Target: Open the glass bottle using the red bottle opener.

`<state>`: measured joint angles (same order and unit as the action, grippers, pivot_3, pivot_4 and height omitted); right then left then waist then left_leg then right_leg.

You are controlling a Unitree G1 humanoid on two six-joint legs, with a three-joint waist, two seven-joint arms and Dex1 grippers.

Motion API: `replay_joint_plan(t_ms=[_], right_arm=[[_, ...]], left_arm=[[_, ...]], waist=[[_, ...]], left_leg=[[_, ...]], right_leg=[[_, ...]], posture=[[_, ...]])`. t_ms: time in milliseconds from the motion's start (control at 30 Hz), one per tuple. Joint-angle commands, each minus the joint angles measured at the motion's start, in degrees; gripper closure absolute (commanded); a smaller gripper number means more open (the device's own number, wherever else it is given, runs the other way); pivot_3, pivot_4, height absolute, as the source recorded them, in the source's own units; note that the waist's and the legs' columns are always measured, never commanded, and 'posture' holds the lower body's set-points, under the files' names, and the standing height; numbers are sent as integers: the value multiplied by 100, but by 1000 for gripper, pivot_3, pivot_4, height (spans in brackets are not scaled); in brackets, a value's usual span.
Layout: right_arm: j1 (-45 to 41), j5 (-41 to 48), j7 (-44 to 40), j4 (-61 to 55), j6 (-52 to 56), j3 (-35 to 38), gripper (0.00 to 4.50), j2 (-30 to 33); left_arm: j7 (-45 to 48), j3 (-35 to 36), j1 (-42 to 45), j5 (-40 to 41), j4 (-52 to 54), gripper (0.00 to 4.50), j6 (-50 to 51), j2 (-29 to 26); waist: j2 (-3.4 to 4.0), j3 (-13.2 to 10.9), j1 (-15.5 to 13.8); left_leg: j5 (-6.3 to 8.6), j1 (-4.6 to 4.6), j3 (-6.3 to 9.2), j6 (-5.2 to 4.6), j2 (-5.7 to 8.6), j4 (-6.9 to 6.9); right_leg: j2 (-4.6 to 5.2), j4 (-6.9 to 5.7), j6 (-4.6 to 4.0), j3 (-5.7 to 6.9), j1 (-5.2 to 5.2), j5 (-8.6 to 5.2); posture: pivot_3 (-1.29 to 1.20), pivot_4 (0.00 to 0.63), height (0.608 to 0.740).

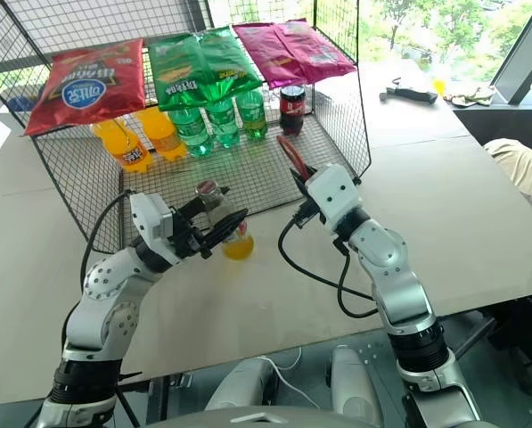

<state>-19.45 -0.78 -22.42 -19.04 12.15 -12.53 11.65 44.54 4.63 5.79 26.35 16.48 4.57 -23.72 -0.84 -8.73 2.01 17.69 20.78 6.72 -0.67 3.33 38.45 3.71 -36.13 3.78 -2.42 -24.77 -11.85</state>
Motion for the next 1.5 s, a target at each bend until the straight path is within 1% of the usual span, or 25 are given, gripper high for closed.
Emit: replay_joint_plan(t_ms=[33, 267, 467, 633, 833, 1100, 1333, 1500], right_arm=[[-101, 4, -40, -95, -159, -12, 4500, 9], [-107, -3, -83, -54, -200, -29, 4500, -23], [-156, -9, -181, -10, -208, -106, 4500, -36], [-233, -79, -207, 55, -232, -163, 4500, -30], [-254, -128, -232, 44, -224, -134, 4500, 44], [-351, -245, -269, 66, -225, -179, 4500, 169], [-642, -786, -444, 379, -372, -609, 4500, 420], [-867, -1040, -449, 691, -480, -823, 4500, 366]], left_arm=[[-6, 133, 38, 191, 186, 2247, -93, 19], [-10, 119, 26, 280, 234, 2247, -23, 23], [18, 25, 33, 95, 182, 2247, -77, -25], [65, -231, 123, -97, 19, 2247, -181, 88], [6, -432, 355, -282, -305, 2247, -363, 370], [40, -478, 479, -355, -506, 2247, -525, 535], [12, -446, 512, -294, -358, 2247, -420, 474], [-46, -431, 507, -267, -226, 2247, -317, 455]], waist=[[0, 0, 0], [0, 0, 1], [0, 0, 1], [0, 0, -7], [-1, 0, -56], [0, 1, -128], [0, 1, -123], [-1, 1, -127]], left_leg=[[0, 0, 0, 0, 0, 0], [0, 0, 0, 0, -1, -1], [0, 0, 0, 0, -1, -1], [0, -1, 1, 0, -1, -1], [0, -1, 2, 0, 5, 0], [0, -2, 3, 0, 5, 1], [0, -2, 2, 0, 8, 1], [0, -1, 4, 0, 8, 1]], right_leg=[[0, 0, 0, 0, 0, 0], [-1, 1, 0, 1, 0, 0], [-1, 1, 0, 1, 0, 0], [-1, 1, 0, 1, 1, 0], [2, 4, 0, 3, 3, 0], [1, 4, 0, 4, 6, 0], [1, 4, 0, 5, 6, 0], [1, 4, 0, 6, 6, 0]], posture=[[0, 150, 740], [0, 150, 740], [0, 150, 740], [0, 150, 740], [0, 150, 740], [0, 150, 740], [0, 150, 740], [0, 150, 740]])
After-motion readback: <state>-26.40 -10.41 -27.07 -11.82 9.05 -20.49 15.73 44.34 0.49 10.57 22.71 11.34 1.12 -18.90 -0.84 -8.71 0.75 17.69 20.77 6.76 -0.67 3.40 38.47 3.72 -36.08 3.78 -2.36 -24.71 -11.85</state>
